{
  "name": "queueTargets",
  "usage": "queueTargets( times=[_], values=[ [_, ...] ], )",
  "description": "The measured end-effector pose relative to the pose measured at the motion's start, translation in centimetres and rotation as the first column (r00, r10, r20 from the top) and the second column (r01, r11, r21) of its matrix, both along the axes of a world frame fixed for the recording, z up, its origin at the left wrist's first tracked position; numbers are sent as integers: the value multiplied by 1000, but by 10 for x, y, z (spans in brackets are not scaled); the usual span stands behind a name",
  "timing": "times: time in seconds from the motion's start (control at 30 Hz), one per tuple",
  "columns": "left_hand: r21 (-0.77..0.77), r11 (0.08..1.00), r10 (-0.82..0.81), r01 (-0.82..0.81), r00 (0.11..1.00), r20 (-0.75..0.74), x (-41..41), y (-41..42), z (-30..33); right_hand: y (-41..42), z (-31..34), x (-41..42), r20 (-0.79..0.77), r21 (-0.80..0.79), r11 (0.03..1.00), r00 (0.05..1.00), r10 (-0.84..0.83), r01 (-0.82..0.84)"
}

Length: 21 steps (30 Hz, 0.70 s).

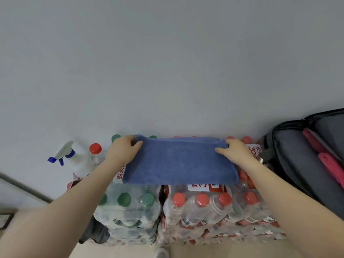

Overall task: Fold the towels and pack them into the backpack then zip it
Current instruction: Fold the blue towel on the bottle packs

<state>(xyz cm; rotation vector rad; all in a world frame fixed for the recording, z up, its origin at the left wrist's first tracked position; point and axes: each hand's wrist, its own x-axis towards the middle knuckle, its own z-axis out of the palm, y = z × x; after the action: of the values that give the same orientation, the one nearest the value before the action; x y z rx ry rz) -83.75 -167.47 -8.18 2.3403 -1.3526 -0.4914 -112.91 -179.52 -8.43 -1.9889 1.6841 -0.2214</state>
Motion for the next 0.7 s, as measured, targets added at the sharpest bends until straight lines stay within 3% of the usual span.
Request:
queueTargets(
  times=[0.07, 0.23, 0.3, 0.47, 0.57, 0.63, 0.7],
  values=[
    [-37, 999, 1, 0, 1000, 26, 4, -3, -1, -3, -1, 1, 16, -9, 1000, 1000, -9, 9],
    [-118, 992, 30, -36, 998, -53, 18, -4, -4, -5, -2, 0, 307, -43, 989, 944, -119, 138],
    [-101, 994, 38, -46, 996, -76, 20, -6, -4, -9, 1, 6, 355, -37, 983, 922, -155, 180],
    [-39, 995, 91, -93, 995, -45, 20, -19, -5, -25, 1, 25, 181, -15, 991, 975, -130, 135],
    [-62, 995, 92, -84, 986, 139, 11, -19, -9, -18, -4, 28, -62, -62, 991, 990, -124, 120],
    [-189, 979, -4, 77, 932, 361, 3, -18, -19, -2, -5, 37, -116, -188, 982, 992, -59, 37],
    [-229, 922, -182, 313, 870, 458, -11, -20, -27, 18, -3, 56, -124, -309, 934, 981, 147, -179]
  ],
)
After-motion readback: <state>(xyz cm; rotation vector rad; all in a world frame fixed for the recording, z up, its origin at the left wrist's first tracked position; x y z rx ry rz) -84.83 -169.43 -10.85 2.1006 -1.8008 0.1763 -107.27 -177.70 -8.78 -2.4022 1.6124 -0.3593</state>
